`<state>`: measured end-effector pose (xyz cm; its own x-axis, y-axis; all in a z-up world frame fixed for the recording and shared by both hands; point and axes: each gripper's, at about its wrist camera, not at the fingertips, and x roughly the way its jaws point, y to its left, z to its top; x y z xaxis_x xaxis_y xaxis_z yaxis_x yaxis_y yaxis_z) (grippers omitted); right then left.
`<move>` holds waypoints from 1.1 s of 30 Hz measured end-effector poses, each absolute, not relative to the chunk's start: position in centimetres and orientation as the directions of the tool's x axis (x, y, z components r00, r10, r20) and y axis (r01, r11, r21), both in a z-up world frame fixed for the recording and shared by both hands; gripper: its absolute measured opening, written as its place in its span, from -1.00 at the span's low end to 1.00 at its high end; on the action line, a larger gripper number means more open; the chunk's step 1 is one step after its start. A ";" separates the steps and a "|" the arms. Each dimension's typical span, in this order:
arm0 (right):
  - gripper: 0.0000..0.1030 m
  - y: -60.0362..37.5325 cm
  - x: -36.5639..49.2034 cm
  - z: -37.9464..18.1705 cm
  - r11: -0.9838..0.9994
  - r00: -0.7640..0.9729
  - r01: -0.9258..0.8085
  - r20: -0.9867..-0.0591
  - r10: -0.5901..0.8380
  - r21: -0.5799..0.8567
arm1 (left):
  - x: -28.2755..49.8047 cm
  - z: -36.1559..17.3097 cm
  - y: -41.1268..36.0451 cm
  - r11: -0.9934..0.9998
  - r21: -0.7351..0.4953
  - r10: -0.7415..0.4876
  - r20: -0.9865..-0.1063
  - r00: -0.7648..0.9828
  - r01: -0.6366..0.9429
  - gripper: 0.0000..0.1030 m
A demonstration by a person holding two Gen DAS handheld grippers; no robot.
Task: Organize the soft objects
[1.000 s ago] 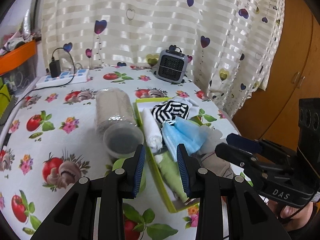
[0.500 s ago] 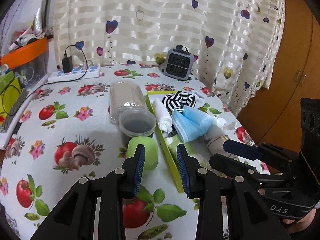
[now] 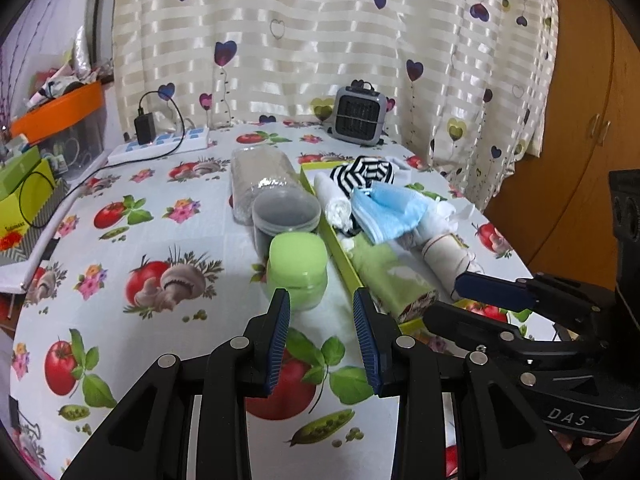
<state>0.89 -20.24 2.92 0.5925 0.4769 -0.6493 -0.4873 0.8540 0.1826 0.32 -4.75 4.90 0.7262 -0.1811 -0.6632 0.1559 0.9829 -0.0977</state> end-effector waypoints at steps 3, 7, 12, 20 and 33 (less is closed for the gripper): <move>-0.14 -20.4 0.6 2.5 0.857 0.589 -0.483 -0.658 0.470 0.181 | 0.0 4.4 -4.7 0.984 -0.096 -0.176 -0.669 0.722 0.151 -0.38; -0.14 -21.0 0.4 1.9 0.872 0.595 -0.459 -0.669 0.445 0.172 | -0.2 3.8 -5.1 0.981 -0.109 -0.193 -0.681 0.706 0.163 -0.38; -0.14 -21.4 0.3 1.5 0.882 0.605 -0.443 -0.672 0.428 0.163 | -0.4 3.5 -5.8 0.983 -0.084 -0.177 -0.682 0.710 0.165 -0.38; -0.14 -22.0 0.8 0.4 0.875 0.578 -0.447 -0.686 0.442 0.187 | 0.3 2.5 -6.2 0.985 -0.081 -0.166 -0.705 0.690 0.154 -0.38; -0.14 -21.9 1.5 -0.1 0.866 0.563 -0.454 -0.686 0.461 0.209 | 0.8 1.7 -6.4 0.985 -0.083 -0.164 -0.719 0.675 0.151 -0.38</move>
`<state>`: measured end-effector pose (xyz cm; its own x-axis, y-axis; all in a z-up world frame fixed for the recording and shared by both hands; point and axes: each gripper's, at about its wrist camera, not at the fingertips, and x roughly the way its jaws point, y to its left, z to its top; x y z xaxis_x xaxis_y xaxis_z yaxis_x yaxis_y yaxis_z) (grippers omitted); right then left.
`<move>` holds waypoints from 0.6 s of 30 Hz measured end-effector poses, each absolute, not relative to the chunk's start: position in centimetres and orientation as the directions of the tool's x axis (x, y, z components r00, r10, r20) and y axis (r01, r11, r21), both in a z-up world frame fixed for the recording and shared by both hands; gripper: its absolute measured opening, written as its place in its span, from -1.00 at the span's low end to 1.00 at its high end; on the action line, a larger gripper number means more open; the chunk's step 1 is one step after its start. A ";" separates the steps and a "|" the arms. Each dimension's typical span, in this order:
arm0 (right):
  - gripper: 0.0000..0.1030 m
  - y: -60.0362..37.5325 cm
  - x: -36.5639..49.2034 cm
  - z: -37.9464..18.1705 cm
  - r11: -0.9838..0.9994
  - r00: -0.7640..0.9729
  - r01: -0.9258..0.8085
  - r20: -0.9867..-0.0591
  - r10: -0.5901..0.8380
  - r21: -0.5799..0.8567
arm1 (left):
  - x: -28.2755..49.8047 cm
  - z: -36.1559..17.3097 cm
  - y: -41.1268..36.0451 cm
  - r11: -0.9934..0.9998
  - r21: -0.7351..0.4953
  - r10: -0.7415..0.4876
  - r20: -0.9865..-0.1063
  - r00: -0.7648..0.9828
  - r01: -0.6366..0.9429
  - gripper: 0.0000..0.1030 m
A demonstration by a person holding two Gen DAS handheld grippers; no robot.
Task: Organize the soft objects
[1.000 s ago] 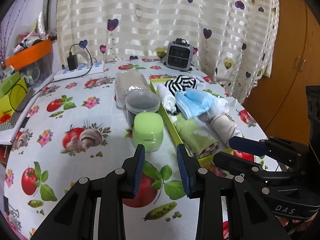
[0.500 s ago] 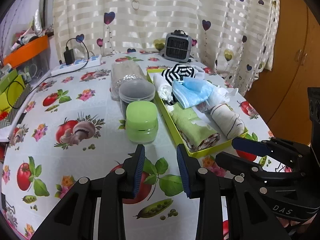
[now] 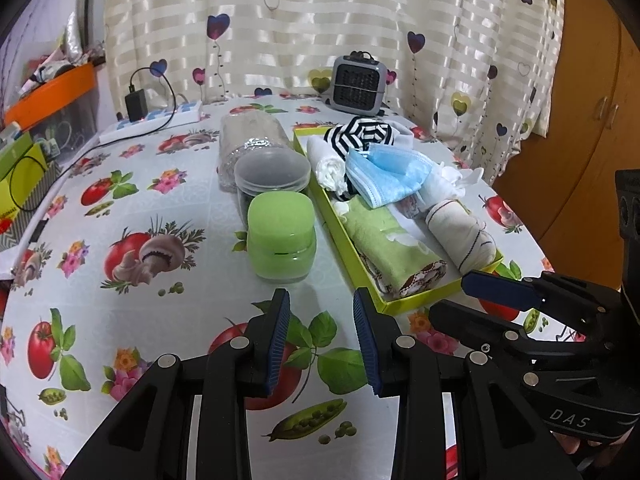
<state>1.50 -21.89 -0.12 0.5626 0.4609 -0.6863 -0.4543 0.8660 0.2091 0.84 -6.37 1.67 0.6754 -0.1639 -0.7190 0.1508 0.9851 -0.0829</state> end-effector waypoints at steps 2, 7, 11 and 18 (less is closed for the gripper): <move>-0.14 -21.8 1.6 -0.1 0.865 0.561 -0.455 -0.687 0.462 0.210 | 1.0 1.6 -6.3 0.986 -0.079 -0.159 -0.723 0.673 0.148 -0.38; -0.14 -21.7 1.7 -0.3 0.865 0.556 -0.455 -0.691 0.462 0.212 | 1.2 1.4 -6.2 0.987 -0.077 -0.153 -0.726 0.670 0.141 -0.38; -0.14 -21.5 1.7 -0.3 0.864 0.556 -0.459 -0.692 0.460 0.206 | 1.2 1.3 -6.2 0.987 -0.077 -0.153 -0.725 0.672 0.142 -0.38; -0.14 -21.4 1.7 -0.2 0.869 0.559 -0.456 -0.697 0.450 0.195 | 1.3 1.2 -6.4 0.988 -0.052 -0.136 -0.730 0.670 0.144 -0.38</move>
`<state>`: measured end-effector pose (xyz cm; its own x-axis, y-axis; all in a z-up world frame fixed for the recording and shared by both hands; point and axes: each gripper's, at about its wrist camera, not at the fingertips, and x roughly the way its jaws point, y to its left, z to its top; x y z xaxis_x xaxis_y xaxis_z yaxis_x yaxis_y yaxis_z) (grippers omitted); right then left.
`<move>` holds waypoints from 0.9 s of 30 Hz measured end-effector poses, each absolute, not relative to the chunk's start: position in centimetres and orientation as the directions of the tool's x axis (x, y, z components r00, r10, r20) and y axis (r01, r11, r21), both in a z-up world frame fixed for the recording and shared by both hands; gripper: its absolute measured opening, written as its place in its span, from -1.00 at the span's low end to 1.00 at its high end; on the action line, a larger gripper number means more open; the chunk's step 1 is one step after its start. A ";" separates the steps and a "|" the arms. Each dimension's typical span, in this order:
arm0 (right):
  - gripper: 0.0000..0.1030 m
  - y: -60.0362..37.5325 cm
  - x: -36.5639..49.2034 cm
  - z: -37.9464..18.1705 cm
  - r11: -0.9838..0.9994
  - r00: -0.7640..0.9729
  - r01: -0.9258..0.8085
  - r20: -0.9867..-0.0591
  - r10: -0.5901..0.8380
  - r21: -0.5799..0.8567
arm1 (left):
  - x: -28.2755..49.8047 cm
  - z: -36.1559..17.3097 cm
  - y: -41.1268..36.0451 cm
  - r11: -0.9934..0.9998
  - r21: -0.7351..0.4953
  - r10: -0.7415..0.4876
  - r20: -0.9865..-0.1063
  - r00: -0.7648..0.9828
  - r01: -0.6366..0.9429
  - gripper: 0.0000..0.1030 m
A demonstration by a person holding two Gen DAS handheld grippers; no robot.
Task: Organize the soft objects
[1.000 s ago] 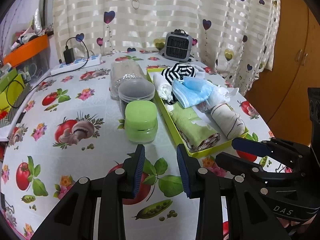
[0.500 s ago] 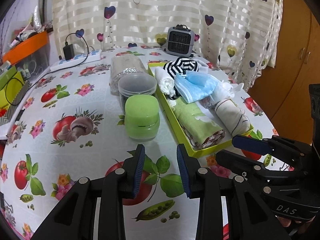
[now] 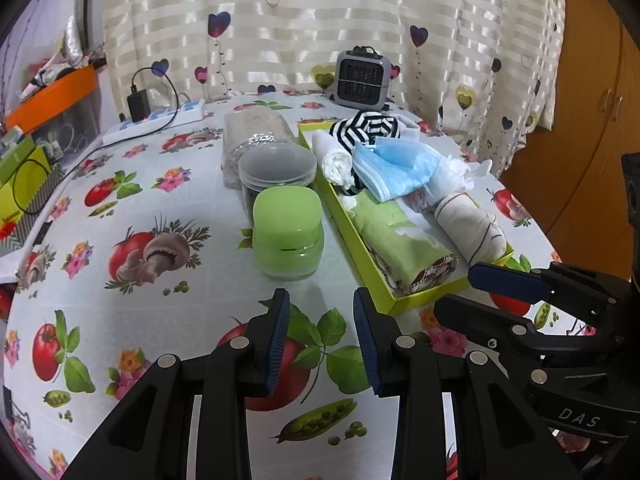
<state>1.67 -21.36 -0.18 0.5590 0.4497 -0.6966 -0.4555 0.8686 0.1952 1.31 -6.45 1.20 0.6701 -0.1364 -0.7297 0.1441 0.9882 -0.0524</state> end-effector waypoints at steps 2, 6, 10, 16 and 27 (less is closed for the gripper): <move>-0.14 -21.5 1.7 -0.1 0.870 0.559 -0.451 -0.697 0.449 0.198 | 1.3 1.1 -6.6 0.989 -0.046 -0.131 -0.732 0.669 0.143 -0.38; -0.14 -21.7 1.7 0.0 0.876 0.567 -0.441 -0.695 0.441 0.197 | 1.2 1.0 -6.7 0.988 -0.045 -0.131 -0.733 0.668 0.145 -0.38; -0.14 -21.9 1.6 0.0 0.879 0.571 -0.437 -0.698 0.433 0.188 | 1.2 1.0 -6.7 0.989 -0.045 -0.131 -0.733 0.668 0.144 -0.38; -0.14 -21.8 1.6 0.0 0.880 0.571 -0.437 -0.699 0.431 0.185 | 1.3 1.0 -6.6 0.988 -0.047 -0.133 -0.734 0.666 0.146 -0.38; -0.14 -21.6 1.7 -0.2 0.880 0.560 -0.438 -0.710 0.427 0.184 | 1.1 0.5 -6.5 0.988 -0.050 -0.135 -0.738 0.661 0.146 -0.38</move>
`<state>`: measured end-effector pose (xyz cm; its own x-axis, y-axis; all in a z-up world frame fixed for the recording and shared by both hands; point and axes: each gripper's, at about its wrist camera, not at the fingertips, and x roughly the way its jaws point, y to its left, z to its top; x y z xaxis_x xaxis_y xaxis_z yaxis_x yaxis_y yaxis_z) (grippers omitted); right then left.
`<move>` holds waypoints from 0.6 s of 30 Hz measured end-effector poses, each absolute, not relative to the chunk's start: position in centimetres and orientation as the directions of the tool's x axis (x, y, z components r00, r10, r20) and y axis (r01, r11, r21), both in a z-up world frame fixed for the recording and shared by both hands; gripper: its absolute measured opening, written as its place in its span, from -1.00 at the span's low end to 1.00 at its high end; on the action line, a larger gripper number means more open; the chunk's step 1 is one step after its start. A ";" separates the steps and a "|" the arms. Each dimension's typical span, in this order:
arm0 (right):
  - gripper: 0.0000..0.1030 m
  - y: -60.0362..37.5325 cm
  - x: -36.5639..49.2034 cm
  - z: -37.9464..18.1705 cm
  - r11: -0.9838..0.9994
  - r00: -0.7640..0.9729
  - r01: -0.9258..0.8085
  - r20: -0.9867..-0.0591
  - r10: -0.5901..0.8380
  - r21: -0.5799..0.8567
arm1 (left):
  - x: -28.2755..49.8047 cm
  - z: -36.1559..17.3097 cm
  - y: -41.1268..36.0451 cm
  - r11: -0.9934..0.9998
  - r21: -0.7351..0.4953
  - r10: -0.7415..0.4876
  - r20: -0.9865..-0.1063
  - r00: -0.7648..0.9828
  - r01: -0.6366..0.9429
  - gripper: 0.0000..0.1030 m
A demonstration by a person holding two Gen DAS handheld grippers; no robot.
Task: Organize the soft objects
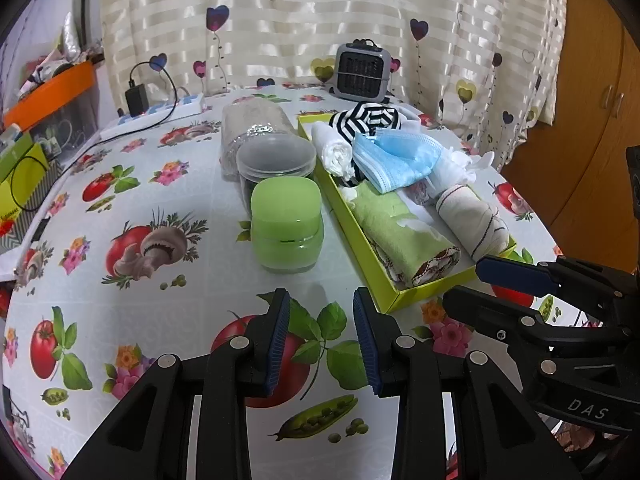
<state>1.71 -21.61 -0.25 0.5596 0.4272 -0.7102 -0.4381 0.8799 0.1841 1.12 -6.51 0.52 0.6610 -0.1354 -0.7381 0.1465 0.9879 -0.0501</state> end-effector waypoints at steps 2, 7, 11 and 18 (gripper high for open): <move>-0.14 -21.6 1.7 -0.2 0.880 0.559 -0.438 -0.711 0.426 0.183 | 1.1 0.4 -6.5 0.988 -0.050 -0.136 -0.739 0.660 0.147 -0.38; -0.14 -21.6 1.7 -0.2 0.880 0.559 -0.438 -0.712 0.425 0.182 | 1.1 0.3 -6.5 0.988 -0.050 -0.135 -0.742 0.657 0.148 -0.38; -0.14 -21.5 1.7 -0.2 0.880 0.559 -0.438 -0.712 0.425 0.182 | 1.1 0.2 -6.5 0.988 -0.050 -0.136 -0.742 0.657 0.148 -0.38; -0.14 -21.5 1.6 -0.3 0.880 0.559 -0.439 -0.712 0.426 0.182 | 1.1 0.2 -6.5 0.988 -0.048 -0.134 -0.743 0.656 0.147 -0.38</move>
